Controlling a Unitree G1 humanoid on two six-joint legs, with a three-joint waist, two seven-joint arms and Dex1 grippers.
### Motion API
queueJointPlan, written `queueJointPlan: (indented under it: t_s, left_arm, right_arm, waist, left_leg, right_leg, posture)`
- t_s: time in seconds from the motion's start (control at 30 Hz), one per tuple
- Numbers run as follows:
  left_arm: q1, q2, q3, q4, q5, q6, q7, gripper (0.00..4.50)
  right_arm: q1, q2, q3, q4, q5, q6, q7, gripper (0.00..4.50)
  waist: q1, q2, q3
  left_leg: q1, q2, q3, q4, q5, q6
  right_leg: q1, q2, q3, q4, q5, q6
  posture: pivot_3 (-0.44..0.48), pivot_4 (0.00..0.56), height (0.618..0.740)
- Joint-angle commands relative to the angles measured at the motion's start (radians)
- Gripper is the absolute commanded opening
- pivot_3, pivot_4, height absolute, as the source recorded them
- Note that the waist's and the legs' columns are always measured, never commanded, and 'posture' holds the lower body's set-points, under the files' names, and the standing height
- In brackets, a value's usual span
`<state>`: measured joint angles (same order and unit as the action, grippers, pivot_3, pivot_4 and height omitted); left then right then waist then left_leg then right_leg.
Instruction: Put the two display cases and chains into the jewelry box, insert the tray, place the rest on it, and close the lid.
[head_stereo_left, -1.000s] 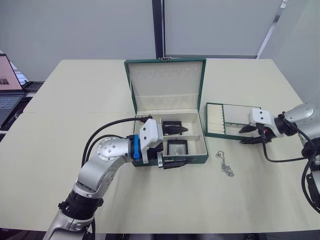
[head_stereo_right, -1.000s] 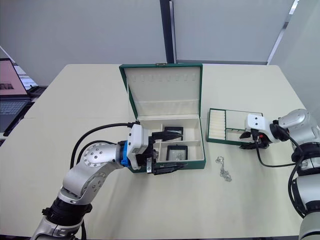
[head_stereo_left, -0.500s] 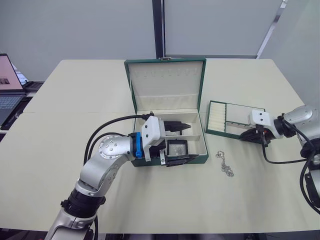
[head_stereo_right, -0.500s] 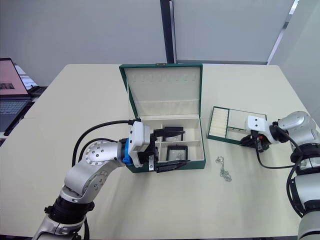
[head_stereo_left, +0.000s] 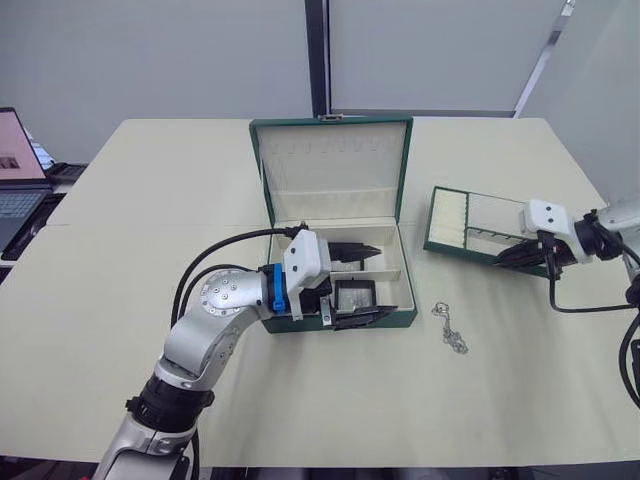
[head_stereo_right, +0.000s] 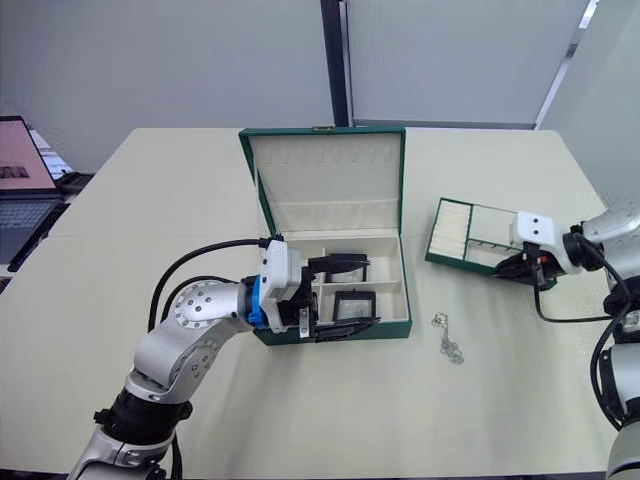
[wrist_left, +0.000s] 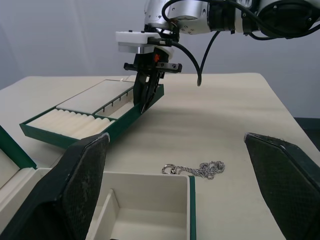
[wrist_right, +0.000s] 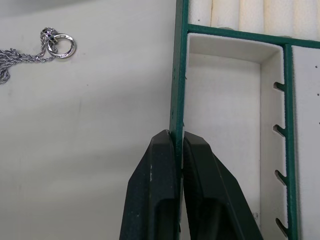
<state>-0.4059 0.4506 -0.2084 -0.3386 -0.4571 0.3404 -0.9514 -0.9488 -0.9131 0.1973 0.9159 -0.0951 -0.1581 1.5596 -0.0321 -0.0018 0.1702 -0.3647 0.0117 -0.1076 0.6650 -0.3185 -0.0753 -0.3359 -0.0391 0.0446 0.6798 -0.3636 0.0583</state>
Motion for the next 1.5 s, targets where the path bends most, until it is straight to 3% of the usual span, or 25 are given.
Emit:
queueJointPlan:
  t_s: [0.03,0.37,0.57,0.73,0.83,0.97,1.17,1.5]
  left_arm:
    - [-0.032,-0.022,-0.007,0.005,0.008,-0.022,-0.001,4.5]
    - [-0.033,-0.023,-0.002,0.007,0.007,-0.02,-0.02,4.5]
    - [-0.015,-0.02,0.002,-0.014,0.005,-0.013,-0.017,4.5]
    - [0.072,0.024,0.041,-0.079,-0.019,0.009,-0.007,4.5]
    - [0.148,0.053,0.086,-0.125,-0.044,0.006,0.002,4.5]
    - [0.227,0.082,0.141,-0.173,-0.068,0.009,0.022,4.5]
    - [0.381,0.113,0.24,-0.279,-0.108,0.01,0.072,4.5]
    - [0.694,0.08,0.445,-0.448,-0.151,-0.009,0.212,4.5]
  right_arm:
    - [0.001,-0.011,-0.03,-0.039,0.023,0.007,-0.003,0.29]
    - [0.041,-0.022,-0.044,-0.086,0.035,0.035,-0.001,0.29]
    - [0.079,-0.088,-0.063,-0.187,0.078,0.085,0.042,0.29]
    - [0.176,-0.312,-0.024,-0.504,0.323,0.304,0.055,0.29]
    - [0.332,-0.552,-0.039,-0.788,0.616,0.487,0.055,0.29]
    - [0.515,-0.729,-0.13,-1.01,0.807,0.553,0.055,0.29]
    - [0.508,-0.637,-0.217,-1.248,0.896,0.685,-0.011,0.29]
    - [0.251,-0.277,-0.019,-1.373,0.751,0.839,-0.227,0.29]
  waist:
    - [0.0,0.0,0.0]
    - [0.0,0.0,0.0]
    - [0.001,0.0,0.0]
    - [0.004,0.004,0.001]
    - [0.006,0.011,0.001]
    - [0.0,0.01,0.002]
    - [0.0,0.01,0.002]
    - [0.004,0.006,0.004]
  left_leg:
    - [0.0,0.0,0.0,0.0,0.0,0.0]
    - [0.0,0.0,0.001,0.0,0.0,0.0]
    - [0.0,0.0,0.001,0.0,0.0,0.0]
    - [-0.001,0.0,0.001,0.0,0.0,0.0]
    - [-0.001,0.0,0.0,-0.001,0.0,0.0]
    - [-0.001,0.002,0.0,-0.002,-0.001,0.002]
    - [0.001,0.002,0.0,-0.002,-0.002,0.005]
    - [-0.001,0.001,-0.001,-0.002,0.0,0.002]
  right_leg:
    - [0.0,0.0,0.0,0.0,0.0,0.0]
    - [0.0,0.0,0.0,0.0,0.0,0.0]
    - [0.0,0.0,0.0,0.0,0.0,0.0]
    - [0.0,-0.001,0.0,0.0,0.0,0.0]
    - [-0.001,-0.001,0.0,0.0,0.0,0.0]
    - [0.001,0.0,-0.001,-0.001,0.0,0.0]
    - [0.001,0.001,0.001,-0.001,0.0,0.0]
    - [0.0,-0.001,0.0,-0.002,0.0,0.0]
  posture:
    - [0.0,0.15,0.74]
    - [0.0,0.15,0.74]
    - [0.0,0.15,0.74]
    - [0.0,0.15,0.74]
    - [0.0,0.15,0.74]
    - [0.0,0.15,0.74]
    - [0.0,0.15,0.74]
    - [0.0,0.15,0.74]
